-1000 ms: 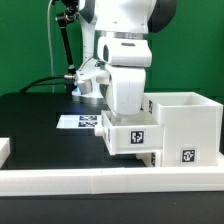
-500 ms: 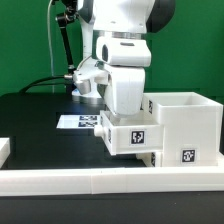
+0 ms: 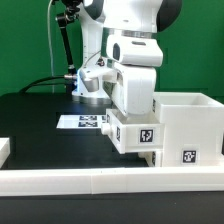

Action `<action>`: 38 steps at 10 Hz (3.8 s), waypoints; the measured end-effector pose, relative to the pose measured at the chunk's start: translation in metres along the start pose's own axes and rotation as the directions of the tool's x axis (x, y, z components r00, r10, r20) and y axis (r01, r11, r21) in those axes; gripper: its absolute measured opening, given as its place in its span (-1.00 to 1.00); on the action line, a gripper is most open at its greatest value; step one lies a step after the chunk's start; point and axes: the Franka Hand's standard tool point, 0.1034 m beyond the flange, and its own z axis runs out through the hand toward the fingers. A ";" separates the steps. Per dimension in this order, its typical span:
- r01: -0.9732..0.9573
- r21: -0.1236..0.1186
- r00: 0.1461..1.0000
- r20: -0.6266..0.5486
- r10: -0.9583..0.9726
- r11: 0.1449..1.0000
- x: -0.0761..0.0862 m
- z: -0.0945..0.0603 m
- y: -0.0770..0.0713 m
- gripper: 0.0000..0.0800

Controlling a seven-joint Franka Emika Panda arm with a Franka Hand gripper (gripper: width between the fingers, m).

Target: Assemble drawer

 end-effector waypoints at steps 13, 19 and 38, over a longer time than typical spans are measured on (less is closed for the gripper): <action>-0.132 -0.019 0.991 -0.009 0.132 0.991 0.017 -0.010 0.009 0.04; -0.072 -0.009 0.997 0.035 0.073 0.997 -0.025 -0.056 0.027 0.62; -0.098 0.076 0.953 -0.279 0.116 0.992 0.024 -0.007 0.054 0.62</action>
Offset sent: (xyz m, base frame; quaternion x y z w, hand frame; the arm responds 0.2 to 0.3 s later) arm 0.0151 0.0254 -0.0040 -0.0279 0.0006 0.0518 0.9983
